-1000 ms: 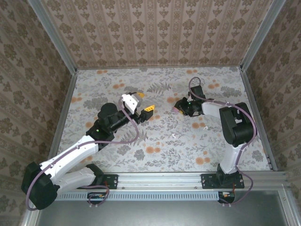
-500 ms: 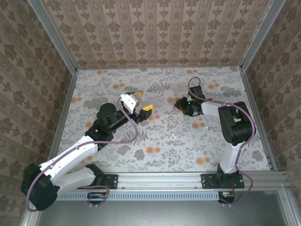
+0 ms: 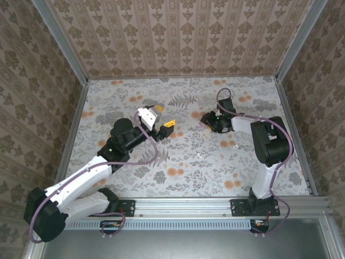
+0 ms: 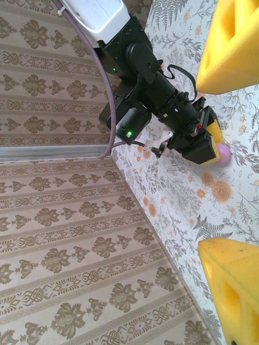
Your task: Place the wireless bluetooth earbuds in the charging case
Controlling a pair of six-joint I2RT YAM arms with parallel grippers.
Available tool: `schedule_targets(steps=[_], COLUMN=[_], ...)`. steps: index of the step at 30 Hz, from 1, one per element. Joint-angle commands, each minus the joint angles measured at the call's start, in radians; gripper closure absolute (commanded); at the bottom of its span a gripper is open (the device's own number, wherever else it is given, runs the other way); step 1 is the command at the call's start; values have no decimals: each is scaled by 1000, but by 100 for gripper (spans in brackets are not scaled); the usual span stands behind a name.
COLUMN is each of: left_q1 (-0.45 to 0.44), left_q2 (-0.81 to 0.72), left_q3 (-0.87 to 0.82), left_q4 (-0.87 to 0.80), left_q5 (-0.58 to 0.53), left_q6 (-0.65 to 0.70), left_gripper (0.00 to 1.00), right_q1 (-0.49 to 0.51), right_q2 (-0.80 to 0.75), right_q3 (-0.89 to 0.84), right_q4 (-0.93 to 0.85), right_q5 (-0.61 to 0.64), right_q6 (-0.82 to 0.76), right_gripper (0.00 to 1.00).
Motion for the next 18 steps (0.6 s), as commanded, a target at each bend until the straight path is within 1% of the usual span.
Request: schedule_targets(steps=[1,18], left_q1=[6,7], left_q2=[-17,-23], left_q3=[5,5], left_q4=[-4,-5], left_q5=[9,15], left_q6=[10,0], left_gripper=[28,28], right_q1=[-5,-11], right_q2=[-25,-109], right_q3=[-20,-72], right_q4=[-46,-72], right_q5=[23,30], right_q6=[-22,-16], right_gripper=[58,51])
